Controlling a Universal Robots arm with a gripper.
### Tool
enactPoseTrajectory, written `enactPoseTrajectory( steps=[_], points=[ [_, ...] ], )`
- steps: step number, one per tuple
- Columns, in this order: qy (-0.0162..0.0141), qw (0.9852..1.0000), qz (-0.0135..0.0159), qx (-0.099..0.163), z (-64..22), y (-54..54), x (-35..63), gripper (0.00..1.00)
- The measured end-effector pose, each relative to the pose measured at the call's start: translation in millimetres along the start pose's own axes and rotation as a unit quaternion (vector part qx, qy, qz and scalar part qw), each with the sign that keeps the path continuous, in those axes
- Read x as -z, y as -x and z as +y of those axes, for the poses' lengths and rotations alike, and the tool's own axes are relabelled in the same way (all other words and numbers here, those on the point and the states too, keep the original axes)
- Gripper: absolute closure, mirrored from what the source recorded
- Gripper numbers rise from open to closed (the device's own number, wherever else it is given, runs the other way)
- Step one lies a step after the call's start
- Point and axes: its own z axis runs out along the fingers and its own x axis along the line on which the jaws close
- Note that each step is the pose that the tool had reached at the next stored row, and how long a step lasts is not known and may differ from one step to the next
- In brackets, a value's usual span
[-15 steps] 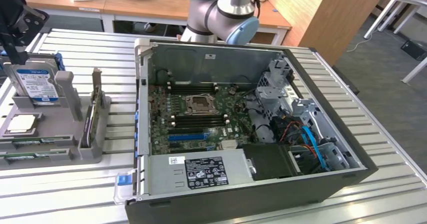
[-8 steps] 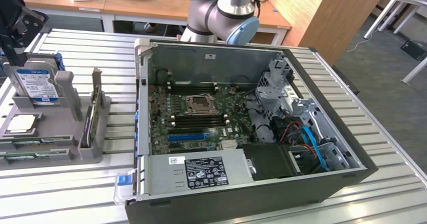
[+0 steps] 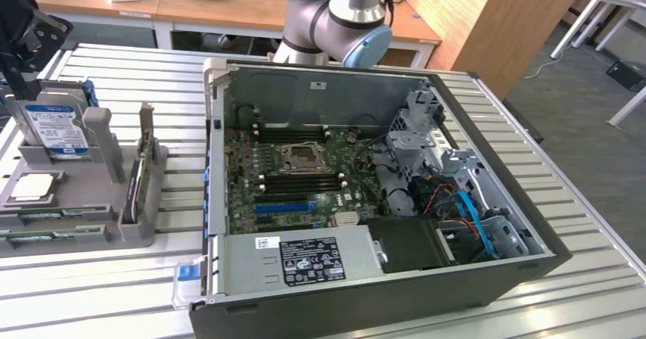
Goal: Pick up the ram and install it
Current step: 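Pick up the ram and move it above insertion slot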
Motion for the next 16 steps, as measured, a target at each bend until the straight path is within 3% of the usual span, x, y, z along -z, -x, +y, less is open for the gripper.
enactPoseTrajectory(
  steps=[7,12,16],
  points=[
    [-0.0017,1.0000,0.0000,0.004,-0.1,0.0,-0.1,0.89],
    [-0.0113,0.9996,0.0009,0.025,0.0,0.0,0.0,0.89],
    [-0.0182,0.9984,0.0025,0.054,0.0,0.0,-0.1,0.89]
  ],
)
